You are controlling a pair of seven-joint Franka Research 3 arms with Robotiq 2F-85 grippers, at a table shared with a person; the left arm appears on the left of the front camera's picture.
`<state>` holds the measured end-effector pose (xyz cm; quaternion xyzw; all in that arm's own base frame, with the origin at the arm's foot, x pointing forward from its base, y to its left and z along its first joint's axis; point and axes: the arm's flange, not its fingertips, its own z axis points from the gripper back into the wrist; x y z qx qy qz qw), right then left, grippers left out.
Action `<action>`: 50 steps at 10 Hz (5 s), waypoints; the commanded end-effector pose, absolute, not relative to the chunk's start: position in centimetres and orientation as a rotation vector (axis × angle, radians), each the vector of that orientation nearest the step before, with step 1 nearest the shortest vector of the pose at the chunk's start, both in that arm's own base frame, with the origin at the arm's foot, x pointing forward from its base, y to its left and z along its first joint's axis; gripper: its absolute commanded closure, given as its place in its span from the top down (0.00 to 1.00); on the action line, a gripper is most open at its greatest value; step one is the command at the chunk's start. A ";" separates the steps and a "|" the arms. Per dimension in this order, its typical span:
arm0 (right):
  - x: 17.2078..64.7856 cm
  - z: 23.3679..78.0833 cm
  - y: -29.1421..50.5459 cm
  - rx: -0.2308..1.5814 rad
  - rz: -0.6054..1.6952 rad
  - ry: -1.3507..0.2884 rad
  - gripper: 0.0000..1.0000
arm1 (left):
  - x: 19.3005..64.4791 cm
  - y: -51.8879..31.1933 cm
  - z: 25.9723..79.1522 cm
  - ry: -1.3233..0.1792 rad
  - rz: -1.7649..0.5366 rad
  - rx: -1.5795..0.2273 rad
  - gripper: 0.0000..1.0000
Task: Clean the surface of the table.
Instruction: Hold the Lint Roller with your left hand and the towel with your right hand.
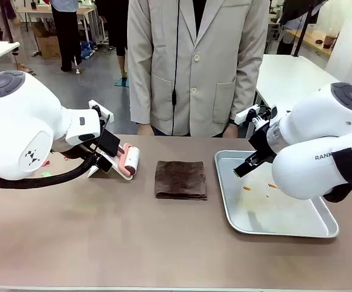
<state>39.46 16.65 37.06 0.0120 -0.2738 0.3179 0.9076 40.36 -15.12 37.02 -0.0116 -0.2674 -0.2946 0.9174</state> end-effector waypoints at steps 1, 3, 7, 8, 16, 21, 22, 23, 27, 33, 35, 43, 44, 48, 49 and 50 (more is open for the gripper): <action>39.5 37.1 16.7 0.025 0.656 -0.566 1.00 | 40.4 -15.1 37.0 -0.550 -0.606 -0.024 1.00; 39.5 37.1 16.7 0.025 0.656 -0.566 1.00 | 40.4 -15.1 37.0 -0.550 -0.606 -0.024 1.00; 39.5 37.1 16.7 0.025 0.656 -0.566 1.00 | 40.4 -15.1 37.0 -0.550 -0.606 -0.024 1.00; 39.5 37.1 16.7 0.025 0.656 -0.566 1.00 | 40.4 -15.1 37.0 -0.550 -0.606 -0.024 1.00; 39.5 37.1 16.7 0.025 0.656 -0.566 1.00 | 40.4 -15.1 37.0 -0.550 -0.606 -0.024 1.00; 39.1 37.8 16.4 0.062 0.645 -0.548 1.00 | 39.9 -15.0 38.0 -0.544 -0.621 -0.049 1.00; 38.6 39.0 16.1 0.123 0.611 -0.495 1.00 | 39.2 -14.8 39.2 -0.544 -0.602 -0.073 1.00; 37.8 40.7 15.5 0.152 0.567 -0.441 1.00 | 38.2 -13.9 40.6 -0.519 -0.585 -0.081 1.00; 34.8 46.9 12.1 0.331 0.391 -0.289 1.00 | 32.0 -9.8 46.8 -0.462 -0.554 -0.208 1.00; 31.9 49.5 -3.3 0.945 0.070 -0.329 1.00 | 32.1 4.0 49.5 -0.534 -0.588 -0.746 1.00; 30.1 48.9 -9.2 1.065 -0.089 -0.402 1.00 | 33.0 9.9 47.8 -0.519 -0.483 -0.883 1.00; 25.7 42.6 -22.4 1.235 -0.414 -0.531 1.00 | 30.7 13.1 43.5 -0.647 -0.029 -1.167 1.00; 25.6 42.3 -22.6 1.237 -0.420 -0.530 1.00 | 30.8 12.0 44.0 -0.650 -0.022 -1.165 1.00; 25.4 42.1 -23.2 1.226 -0.452 -0.503 1.00 | 33.2 11.6 45.1 -0.638 -0.054 -1.170 1.00; 25.4 42.1 -23.2 1.226 -0.452 -0.503 1.00 | 33.2 11.6 45.1 -0.638 -0.054 -1.170 1.00; 25.4 42.1 -23.2 1.226 -0.452 -0.503 1.00 | 33.2 11.6 45.1 -0.638 -0.054 -1.170 1.00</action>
